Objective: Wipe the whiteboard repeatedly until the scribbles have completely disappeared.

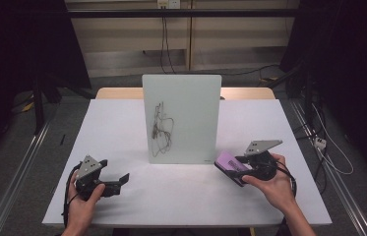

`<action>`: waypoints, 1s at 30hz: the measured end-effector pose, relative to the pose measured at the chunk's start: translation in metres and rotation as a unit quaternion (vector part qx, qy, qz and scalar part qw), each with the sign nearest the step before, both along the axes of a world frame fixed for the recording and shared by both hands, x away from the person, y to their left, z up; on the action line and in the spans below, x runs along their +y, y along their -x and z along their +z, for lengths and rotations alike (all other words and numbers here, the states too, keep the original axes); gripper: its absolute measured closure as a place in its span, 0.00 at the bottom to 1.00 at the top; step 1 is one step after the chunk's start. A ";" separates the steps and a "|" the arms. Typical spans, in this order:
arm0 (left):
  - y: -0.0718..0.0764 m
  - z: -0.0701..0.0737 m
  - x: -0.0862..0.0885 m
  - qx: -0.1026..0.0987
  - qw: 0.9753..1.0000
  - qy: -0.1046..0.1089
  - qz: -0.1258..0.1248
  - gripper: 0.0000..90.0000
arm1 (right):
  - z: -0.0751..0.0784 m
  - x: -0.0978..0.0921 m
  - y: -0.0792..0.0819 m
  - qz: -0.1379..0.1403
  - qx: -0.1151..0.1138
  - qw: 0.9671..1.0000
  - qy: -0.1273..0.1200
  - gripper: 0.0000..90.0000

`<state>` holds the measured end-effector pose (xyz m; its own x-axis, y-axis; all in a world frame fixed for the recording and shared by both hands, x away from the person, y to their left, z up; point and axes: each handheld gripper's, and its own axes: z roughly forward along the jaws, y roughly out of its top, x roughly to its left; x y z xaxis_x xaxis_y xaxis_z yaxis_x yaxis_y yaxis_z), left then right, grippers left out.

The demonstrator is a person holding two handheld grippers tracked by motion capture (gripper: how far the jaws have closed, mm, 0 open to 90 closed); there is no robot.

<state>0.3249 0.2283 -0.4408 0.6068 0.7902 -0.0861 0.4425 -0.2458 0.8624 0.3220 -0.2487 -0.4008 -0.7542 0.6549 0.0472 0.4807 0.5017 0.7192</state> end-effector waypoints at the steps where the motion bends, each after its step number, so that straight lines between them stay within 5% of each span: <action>1: 0.000 0.000 0.000 -0.002 1.000 -0.001 0.000 0.05 | 0.001 0.002 0.000 0.003 -0.003 1.000 -0.003 0.46; 13: -0.002 -0.001 -0.004 0.003 1.000 -0.005 -0.005 0.05 | 0.009 0.028 -0.008 0.034 -0.017 0.999 -0.010 0.46; 30: -0.002 -0.001 -0.003 0.003 1.000 -0.002 -0.009 0.05 | 0.035 0.083 -0.038 0.074 -0.068 0.995 -0.024 0.46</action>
